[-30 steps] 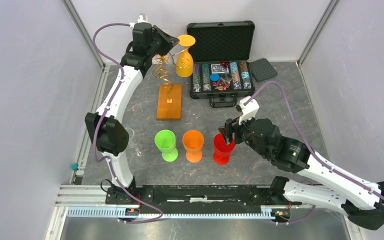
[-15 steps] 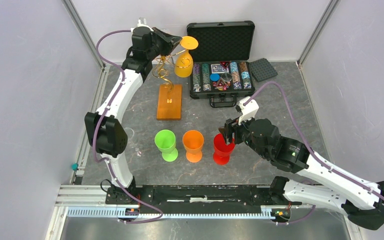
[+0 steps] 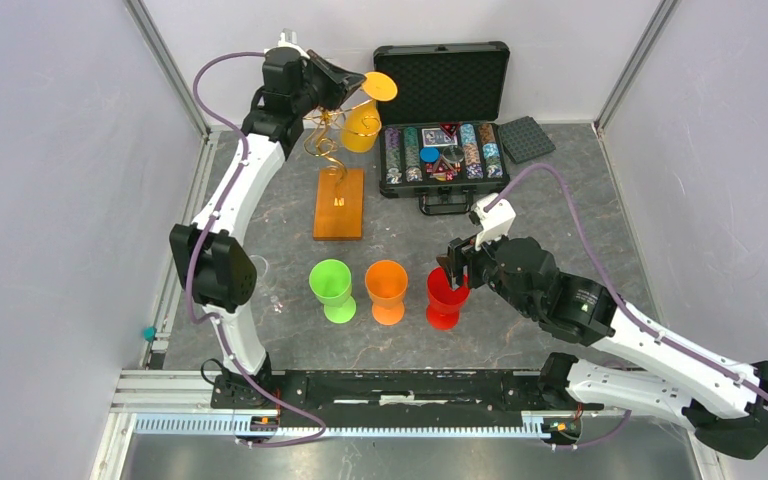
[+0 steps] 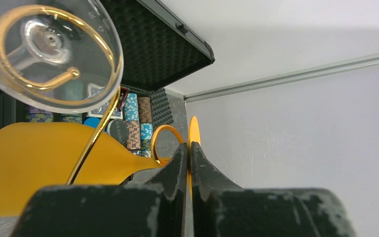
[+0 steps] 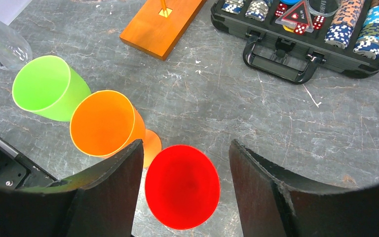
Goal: Take the wine glass off the wine glass rack
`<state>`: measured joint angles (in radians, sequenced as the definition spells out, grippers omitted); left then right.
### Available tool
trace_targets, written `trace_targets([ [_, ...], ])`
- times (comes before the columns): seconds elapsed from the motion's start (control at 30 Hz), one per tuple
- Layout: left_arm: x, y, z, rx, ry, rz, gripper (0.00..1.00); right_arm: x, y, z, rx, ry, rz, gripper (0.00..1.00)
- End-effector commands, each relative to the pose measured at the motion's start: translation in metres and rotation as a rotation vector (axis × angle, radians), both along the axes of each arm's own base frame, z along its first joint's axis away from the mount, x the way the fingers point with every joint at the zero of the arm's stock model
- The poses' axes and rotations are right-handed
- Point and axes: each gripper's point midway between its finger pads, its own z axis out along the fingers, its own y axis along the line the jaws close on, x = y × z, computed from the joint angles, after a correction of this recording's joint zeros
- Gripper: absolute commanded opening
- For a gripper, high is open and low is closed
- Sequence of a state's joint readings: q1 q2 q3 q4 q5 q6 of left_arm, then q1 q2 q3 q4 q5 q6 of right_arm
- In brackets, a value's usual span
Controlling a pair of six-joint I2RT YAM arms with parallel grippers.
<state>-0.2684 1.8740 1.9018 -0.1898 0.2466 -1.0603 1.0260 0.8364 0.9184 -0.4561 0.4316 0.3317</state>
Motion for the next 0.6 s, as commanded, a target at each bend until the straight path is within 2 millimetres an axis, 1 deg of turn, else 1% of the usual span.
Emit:
trace_targets([
  [0.0, -0.005, -0.008, 0.019, 0.086, -0.080, -0.046, 0.03, 0.005, 0.001, 0.007, 0.014, -0.033, -0.018, 0.69],
  [0.17, -0.010, -0.005, 0.020, 0.163, -0.090, -0.018, 0.02, 0.006, 0.001, 0.006, 0.011, -0.033, -0.020, 0.69],
  [0.3, -0.013, -0.008, 0.021, 0.165, -0.089, -0.025, 0.02, 0.006, 0.002, 0.005, 0.010, -0.031, -0.018, 0.69],
  [0.4, -0.015, -0.007, 0.027, 0.159, -0.097, -0.022, 0.02, 0.006, 0.004, 0.005, 0.013, -0.029, -0.014, 0.69],
  [0.57, -0.027, 0.002, 0.043, 0.154, -0.123, 0.006, 0.02, 0.005, 0.003, 0.006, 0.020, -0.029, -0.015, 0.69],
])
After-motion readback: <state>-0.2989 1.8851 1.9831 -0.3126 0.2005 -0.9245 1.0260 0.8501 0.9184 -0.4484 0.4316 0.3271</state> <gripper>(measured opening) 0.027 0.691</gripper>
